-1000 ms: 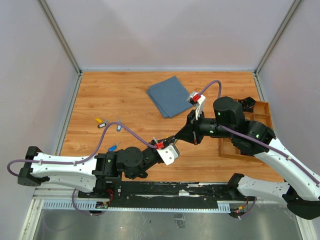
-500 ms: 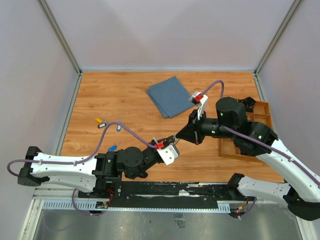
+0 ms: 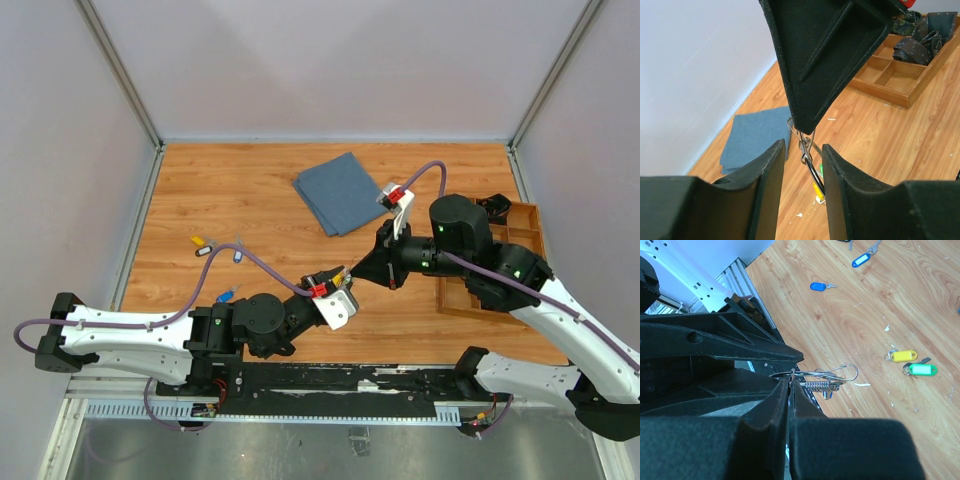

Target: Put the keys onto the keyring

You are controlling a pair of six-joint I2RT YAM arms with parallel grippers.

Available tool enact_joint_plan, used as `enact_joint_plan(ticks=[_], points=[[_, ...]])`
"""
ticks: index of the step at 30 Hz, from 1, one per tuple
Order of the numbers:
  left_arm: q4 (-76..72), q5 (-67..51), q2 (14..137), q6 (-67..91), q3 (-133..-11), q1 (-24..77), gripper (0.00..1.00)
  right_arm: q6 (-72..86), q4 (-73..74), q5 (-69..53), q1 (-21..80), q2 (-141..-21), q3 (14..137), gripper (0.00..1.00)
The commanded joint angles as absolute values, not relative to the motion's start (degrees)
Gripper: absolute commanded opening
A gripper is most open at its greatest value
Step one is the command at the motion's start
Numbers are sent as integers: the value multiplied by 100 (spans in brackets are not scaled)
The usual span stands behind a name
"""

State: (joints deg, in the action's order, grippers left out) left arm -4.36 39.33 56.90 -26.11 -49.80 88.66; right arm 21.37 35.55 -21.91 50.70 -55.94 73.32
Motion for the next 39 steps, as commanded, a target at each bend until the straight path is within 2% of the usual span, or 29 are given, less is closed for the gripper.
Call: enact_joint_plan(ticks=[1, 13, 22, 28, 35, 39], points=[[-668, 4008, 5598, -2646, -5054, 8855, 40, 2250, 3287, -2284, 5151, -5569, 7309, 1], [-686, 3973, 5664, -2673, -5072, 8857, 26, 2266, 3267, -2328, 5153, -5579, 7314, 1], [-624, 3824, 5588, -2672, -5081, 8859, 1, 2265, 3278, -2305, 5156, -5599, 7290, 0], [-539, 3697, 5493, -2676, -5071, 8853, 1, 2262, 3278, -2193, 5151, -5575, 7276, 1], [-472, 3812, 5520, -2637, -5063, 8859, 0, 2092, 3287, -1827, 5156, -5369, 7326, 22], [-425, 3838, 5520, -2628, -5063, 8859, 1, 1988, 3261, -1462, 5158, -5109, 7286, 30]])
